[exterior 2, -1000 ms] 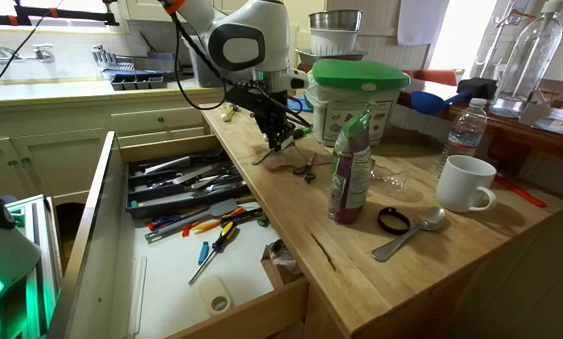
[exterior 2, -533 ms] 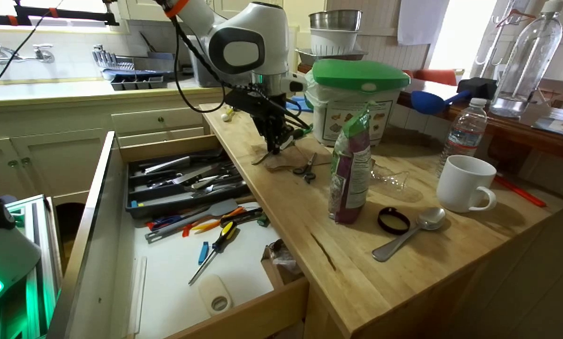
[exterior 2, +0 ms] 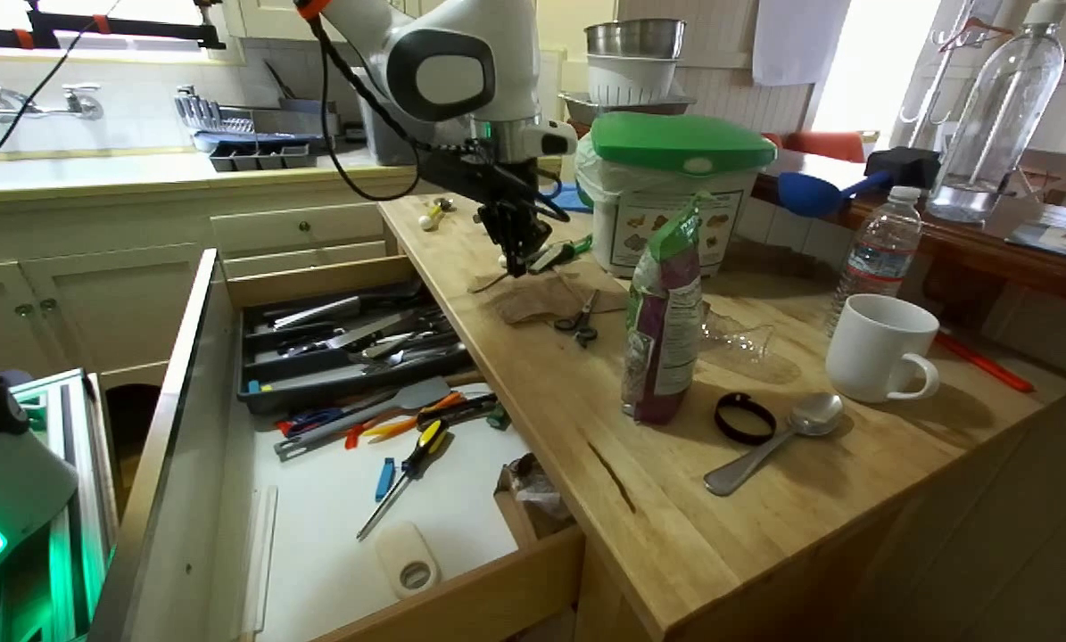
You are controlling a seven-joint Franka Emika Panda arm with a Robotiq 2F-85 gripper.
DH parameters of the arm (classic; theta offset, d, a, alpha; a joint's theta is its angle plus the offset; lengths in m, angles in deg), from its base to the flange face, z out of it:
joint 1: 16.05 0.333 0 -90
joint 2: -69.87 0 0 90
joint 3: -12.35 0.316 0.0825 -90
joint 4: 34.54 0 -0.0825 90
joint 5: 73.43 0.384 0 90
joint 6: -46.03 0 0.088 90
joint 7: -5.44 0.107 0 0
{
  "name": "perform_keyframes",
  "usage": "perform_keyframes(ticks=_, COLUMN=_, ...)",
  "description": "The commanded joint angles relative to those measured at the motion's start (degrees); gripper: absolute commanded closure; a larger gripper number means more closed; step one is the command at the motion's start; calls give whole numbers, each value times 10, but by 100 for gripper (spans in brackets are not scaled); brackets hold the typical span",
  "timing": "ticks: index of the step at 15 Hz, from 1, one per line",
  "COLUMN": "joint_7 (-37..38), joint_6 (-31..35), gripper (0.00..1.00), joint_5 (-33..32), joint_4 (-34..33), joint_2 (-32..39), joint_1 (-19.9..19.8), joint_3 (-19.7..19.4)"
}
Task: Put the knife in the drawer
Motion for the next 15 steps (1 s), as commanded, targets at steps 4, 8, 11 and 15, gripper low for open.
perform_keyframes(ticks=4, joint_7=32, joint_6=-276, gripper=98, joint_5=76, joint_4=54, joint_2=-162, joint_1=34, joint_3=32)
perform_keyframes(ticks=8, joint_7=172, joint_6=-390, gripper=98, joint_5=125, joint_4=50, joint_2=-190, joint_1=73, joint_3=55)
perform_keyframes(ticks=11, joint_7=313, joint_6=-344, gripper=98, joint_5=128, joint_4=63, joint_2=-172, joint_1=102, joint_3=86)
perform_keyframes(ticks=15, joint_7=438, joint_6=-311, gripper=98, joint_5=119, joint_4=33, joint_2=-80, joint_1=115, joint_3=97)
